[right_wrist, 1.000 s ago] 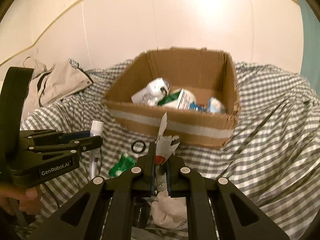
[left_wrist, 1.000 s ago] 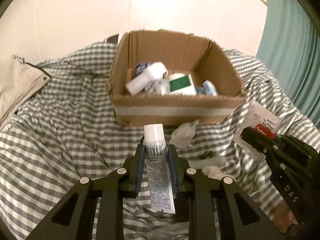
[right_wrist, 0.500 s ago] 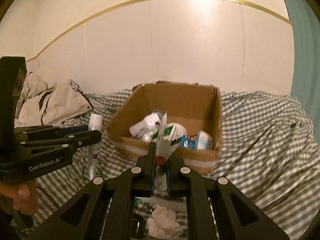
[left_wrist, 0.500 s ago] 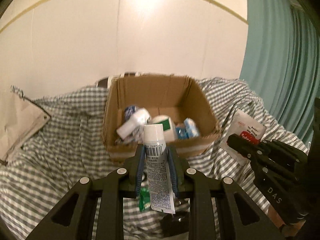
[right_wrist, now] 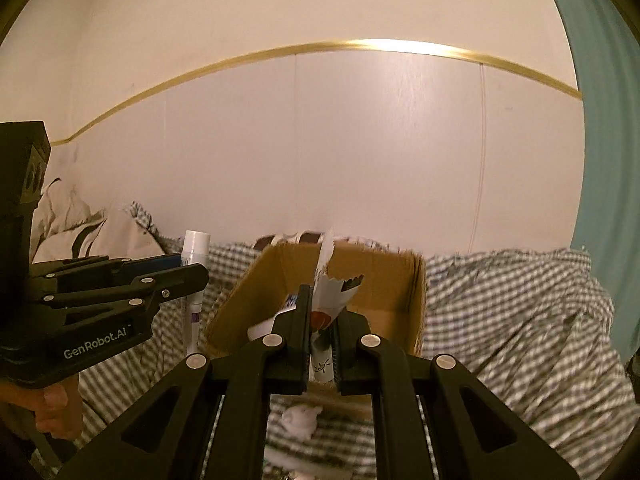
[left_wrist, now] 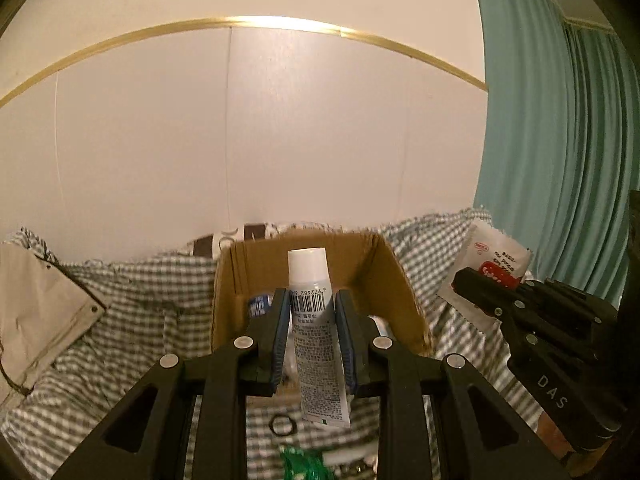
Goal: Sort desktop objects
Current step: 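Carry the tube and sachet over the box and open both tools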
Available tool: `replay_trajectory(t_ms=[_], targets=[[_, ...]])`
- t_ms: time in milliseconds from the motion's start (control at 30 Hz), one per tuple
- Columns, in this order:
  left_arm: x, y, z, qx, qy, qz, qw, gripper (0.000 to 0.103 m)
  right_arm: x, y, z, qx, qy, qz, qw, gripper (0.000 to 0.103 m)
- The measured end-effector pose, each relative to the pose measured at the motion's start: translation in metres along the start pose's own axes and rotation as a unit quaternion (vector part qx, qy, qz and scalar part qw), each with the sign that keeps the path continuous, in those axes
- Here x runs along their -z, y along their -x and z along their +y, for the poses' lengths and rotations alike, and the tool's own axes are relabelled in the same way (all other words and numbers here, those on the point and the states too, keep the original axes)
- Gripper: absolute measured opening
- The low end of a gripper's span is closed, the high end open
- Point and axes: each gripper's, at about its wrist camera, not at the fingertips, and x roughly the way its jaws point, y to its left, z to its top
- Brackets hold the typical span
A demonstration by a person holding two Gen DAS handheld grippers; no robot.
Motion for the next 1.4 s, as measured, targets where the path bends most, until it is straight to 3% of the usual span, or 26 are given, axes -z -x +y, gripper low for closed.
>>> replay_trajectory(t_ms=[233,467,800,1133,1167,1200,1233,1267,1300,1400], targets=[[-0.018,-0.027,0.004,-0.009,0.003,-0.009,0.9999,0.024,-0.018,-0.018,-0.01,0.011,-0.004,-0.015,1.0,0.008],[-0.026,-0.072,0.007,-0.017,0.005,0.004,0.9998,0.024,-0.024,-0.055,-0.02,0.02,-0.004,-0.003,1.0,0.008],[-0.025,-0.137,0.007,-0.018,0.018,0.049,0.9985,0.024,-0.019,-0.118,-0.033,0.021,-0.023,0.043,0.999,0.008],[-0.017,-0.183,0.03,-0.021,0.034,0.098,0.9943,0.026,-0.003,-0.175,-0.042,0.018,-0.049,0.097,0.994,0.008],[-0.016,-0.184,0.03,-0.023,0.035,0.101,0.994,0.027,-0.002,-0.179,-0.042,0.02,-0.05,0.103,0.993,0.011],[-0.016,-0.186,0.032,-0.023,0.036,0.103,0.9938,0.036,0.0,-0.182,-0.043,0.025,-0.05,0.108,0.993,0.023],[-0.016,-0.188,0.035,-0.026,0.037,0.104,0.9936,0.051,0.002,-0.181,-0.048,0.03,-0.053,0.11,0.992,0.031],[-0.016,-0.186,0.035,-0.029,0.039,0.1,0.9938,0.057,0.004,-0.178,-0.052,0.03,-0.058,0.107,0.992,0.047],[-0.017,-0.183,0.035,-0.032,0.04,0.094,0.9942,0.059,0.006,-0.176,-0.054,0.028,-0.065,0.101,0.992,0.053],[-0.018,-0.176,0.036,-0.031,0.042,0.092,0.9944,0.059,0.008,-0.17,-0.059,0.03,-0.069,0.099,0.992,0.053]])
